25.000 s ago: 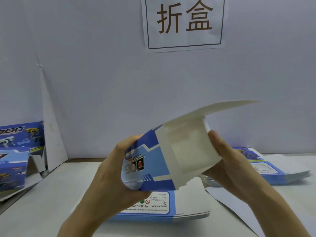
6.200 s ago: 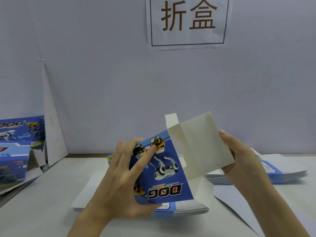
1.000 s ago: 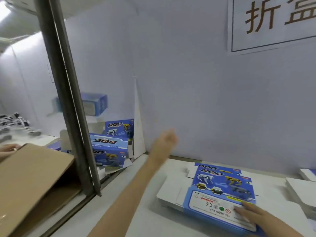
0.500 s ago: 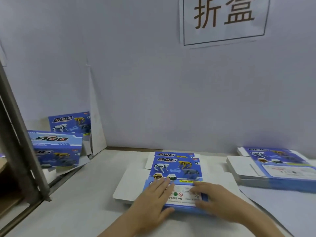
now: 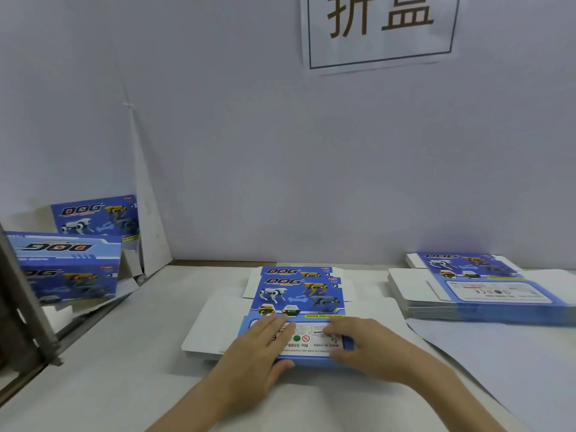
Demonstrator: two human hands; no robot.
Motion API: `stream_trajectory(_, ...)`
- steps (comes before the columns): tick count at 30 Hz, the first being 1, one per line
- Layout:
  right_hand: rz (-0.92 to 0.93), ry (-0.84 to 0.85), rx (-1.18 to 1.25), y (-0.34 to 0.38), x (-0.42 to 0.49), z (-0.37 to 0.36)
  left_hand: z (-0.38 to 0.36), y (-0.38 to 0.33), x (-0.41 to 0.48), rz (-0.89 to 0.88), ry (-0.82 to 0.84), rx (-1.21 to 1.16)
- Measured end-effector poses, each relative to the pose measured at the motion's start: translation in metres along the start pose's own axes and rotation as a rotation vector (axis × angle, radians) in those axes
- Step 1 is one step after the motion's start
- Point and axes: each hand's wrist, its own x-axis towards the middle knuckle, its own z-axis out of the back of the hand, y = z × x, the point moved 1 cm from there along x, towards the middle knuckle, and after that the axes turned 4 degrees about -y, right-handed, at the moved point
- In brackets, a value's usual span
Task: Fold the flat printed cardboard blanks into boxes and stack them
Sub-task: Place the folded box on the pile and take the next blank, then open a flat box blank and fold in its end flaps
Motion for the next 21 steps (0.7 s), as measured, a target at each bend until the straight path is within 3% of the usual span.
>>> stream_trajectory(3,-0.007,0.002,-0.005,-0.001,-0.001,0.001,-0.001,0.000,0.001,-0.073,-0.079,-0.010)
stream_trajectory(15,0.003,0.002,-0.173,0.010,-0.005,0.003,-0.002,-0.004,-0.002,-0.080,-0.148,0.024)
stream_trajectory(21,0.110,-0.019,-0.445,0.021,-0.004,0.006,0.007,-0.003,-0.002,0.055,-0.111,-0.238)
